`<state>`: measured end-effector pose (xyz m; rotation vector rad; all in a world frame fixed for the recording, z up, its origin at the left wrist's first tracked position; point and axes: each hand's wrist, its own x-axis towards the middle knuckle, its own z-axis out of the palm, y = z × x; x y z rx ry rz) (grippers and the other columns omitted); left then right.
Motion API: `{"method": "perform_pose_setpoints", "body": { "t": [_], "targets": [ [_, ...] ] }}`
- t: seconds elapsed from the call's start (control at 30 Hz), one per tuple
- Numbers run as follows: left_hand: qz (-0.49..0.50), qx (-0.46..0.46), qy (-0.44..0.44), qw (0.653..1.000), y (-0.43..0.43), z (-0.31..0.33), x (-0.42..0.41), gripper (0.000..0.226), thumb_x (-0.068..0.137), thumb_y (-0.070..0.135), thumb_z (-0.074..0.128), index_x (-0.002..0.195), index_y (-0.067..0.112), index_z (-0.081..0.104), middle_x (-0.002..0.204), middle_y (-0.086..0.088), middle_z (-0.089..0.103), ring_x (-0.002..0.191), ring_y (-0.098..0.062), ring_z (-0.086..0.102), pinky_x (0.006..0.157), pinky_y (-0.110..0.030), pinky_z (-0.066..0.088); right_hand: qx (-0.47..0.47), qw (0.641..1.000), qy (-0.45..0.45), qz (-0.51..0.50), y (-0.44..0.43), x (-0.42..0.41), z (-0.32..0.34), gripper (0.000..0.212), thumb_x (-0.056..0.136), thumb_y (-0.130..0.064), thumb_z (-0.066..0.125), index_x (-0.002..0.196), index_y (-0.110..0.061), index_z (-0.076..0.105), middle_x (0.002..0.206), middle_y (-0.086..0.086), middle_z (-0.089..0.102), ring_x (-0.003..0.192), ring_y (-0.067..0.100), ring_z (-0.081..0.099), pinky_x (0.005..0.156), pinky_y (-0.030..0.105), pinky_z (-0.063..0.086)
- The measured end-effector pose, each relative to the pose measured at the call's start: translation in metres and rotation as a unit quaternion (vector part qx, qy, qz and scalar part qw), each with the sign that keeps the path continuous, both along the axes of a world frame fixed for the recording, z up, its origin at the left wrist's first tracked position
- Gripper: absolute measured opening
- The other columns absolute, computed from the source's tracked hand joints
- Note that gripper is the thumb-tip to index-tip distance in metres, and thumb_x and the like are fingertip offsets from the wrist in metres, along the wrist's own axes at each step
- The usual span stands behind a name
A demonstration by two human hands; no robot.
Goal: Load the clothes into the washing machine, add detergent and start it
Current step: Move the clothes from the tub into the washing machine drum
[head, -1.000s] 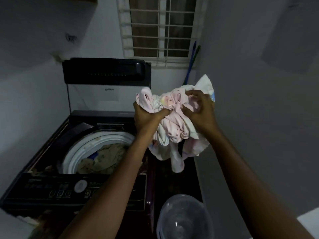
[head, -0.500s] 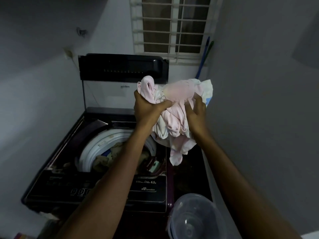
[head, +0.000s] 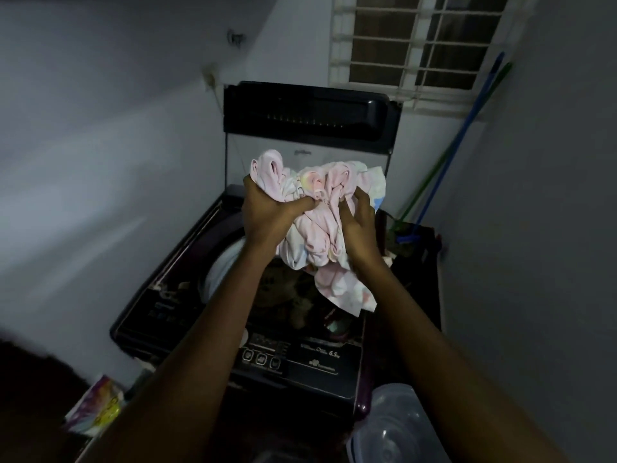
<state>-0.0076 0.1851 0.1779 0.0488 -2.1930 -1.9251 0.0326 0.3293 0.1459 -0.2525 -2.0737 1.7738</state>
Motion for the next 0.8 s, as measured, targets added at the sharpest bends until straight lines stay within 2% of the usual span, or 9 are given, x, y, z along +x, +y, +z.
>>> {"method": "perform_pose_setpoints", "body": {
  "t": [0.07,0.2,0.3,0.43,0.5,0.57,0.7,0.77,0.8],
  "targets": [
    [0.015,-0.012,0.0,1.0,-0.018,-0.003,-0.011,0.098,0.037,0.042,0.093,0.122,0.022,0.049,0.111,0.01,0.065,0.098,-0.01,0.065,0.089,-0.038,0.056,-0.009,1.0,-0.006,0.012,-0.018,-0.013,-0.004,0.044,0.1,-0.039,0.043,0.143,-0.031,0.033,0.139,-0.008,0.033,0.13,0.008,0.031,0.104,0.029,0.028],
    [0.018,-0.038,-0.004,0.999,-0.052,-0.01,-0.042,0.1,0.041,0.04,0.095,0.127,0.023,0.047,0.115,0.01,0.062,0.102,-0.011,0.061,0.086,-0.03,0.051,-0.025,1.0,-0.014,0.004,-0.056,-0.045,-0.017,0.048,0.097,-0.041,0.045,0.143,-0.029,0.035,0.146,0.002,0.036,0.136,0.02,0.035,0.112,0.041,0.033],
    [-0.002,-0.059,-0.027,0.998,-0.074,-0.025,-0.065,0.099,0.04,0.043,0.094,0.125,0.023,0.047,0.115,0.009,0.061,0.101,-0.013,0.061,0.086,-0.03,0.05,-0.042,0.998,-0.041,-0.01,-0.08,-0.062,-0.031,0.052,0.092,-0.047,0.046,0.141,-0.03,0.037,0.144,0.0,0.04,0.135,0.019,0.037,0.112,0.044,0.033],
    [-0.052,-0.081,-0.05,0.994,-0.091,-0.063,-0.092,0.097,0.031,0.051,0.093,0.114,0.021,0.054,0.106,0.005,0.066,0.096,-0.013,0.066,0.086,-0.035,0.055,-0.064,0.995,-0.064,-0.052,-0.098,-0.067,-0.057,0.038,0.099,-0.03,0.047,0.137,-0.023,0.044,0.128,-0.006,0.052,0.125,0.016,0.049,0.103,0.031,0.039],
    [-0.083,-0.085,-0.067,0.991,-0.092,-0.085,-0.099,0.081,0.036,0.04,0.097,0.104,0.022,0.057,0.099,0.006,0.067,0.091,-0.007,0.066,0.083,-0.028,0.054,-0.061,0.992,-0.087,-0.065,-0.104,-0.061,-0.07,0.037,0.1,-0.03,0.046,0.137,-0.023,0.044,0.123,-0.011,0.053,0.119,0.011,0.051,0.095,0.025,0.039],
    [-0.107,-0.077,-0.083,0.988,-0.092,-0.107,-0.102,0.077,0.041,0.03,0.098,0.104,0.02,0.057,0.101,0.006,0.066,0.094,-0.008,0.065,0.083,-0.024,0.051,-0.036,0.988,-0.133,-0.075,-0.106,-0.055,-0.082,0.04,0.101,-0.032,0.044,0.14,-0.02,0.042,0.126,-0.011,0.051,0.115,0.006,0.047,0.091,0.021,0.034],
    [-0.14,-0.121,-0.16,0.97,-0.085,-0.15,-0.11,0.088,0.047,0.036,0.097,0.118,0.018,0.047,0.109,0.012,0.057,0.1,-0.004,0.053,0.086,-0.019,0.04,0.056,0.971,-0.211,-0.095,-0.1,-0.048,-0.111,0.04,0.1,-0.027,0.046,0.138,-0.014,0.045,0.132,0.004,0.056,0.119,0.017,0.052,0.089,0.022,0.033],
    [-0.169,-0.144,-0.222,0.949,-0.081,-0.177,-0.118,0.125,0.04,0.05,0.096,0.143,0.014,0.036,0.139,0.004,0.049,0.124,-0.012,0.049,0.105,-0.029,0.041,0.119,0.957,-0.251,-0.087,-0.097,-0.047,-0.126,0.048,0.099,-0.027,0.048,0.143,-0.009,0.038,0.141,0.009,0.049,0.13,0.026,0.046,0.094,0.026,0.035],
    [-0.192,-0.156,-0.254,0.935,-0.079,-0.187,-0.121,0.137,0.042,0.056,0.093,0.153,0.015,0.023,0.152,-0.001,0.038,0.136,-0.017,0.041,0.113,-0.036,0.037,0.144,0.946,-0.282,-0.071,-0.097,-0.046,-0.132,0.057,0.098,-0.029,0.05,0.148,-0.009,0.03,0.149,0.011,0.04,0.135,0.028,0.04,0.1,0.03,0.034]
  ]
}}
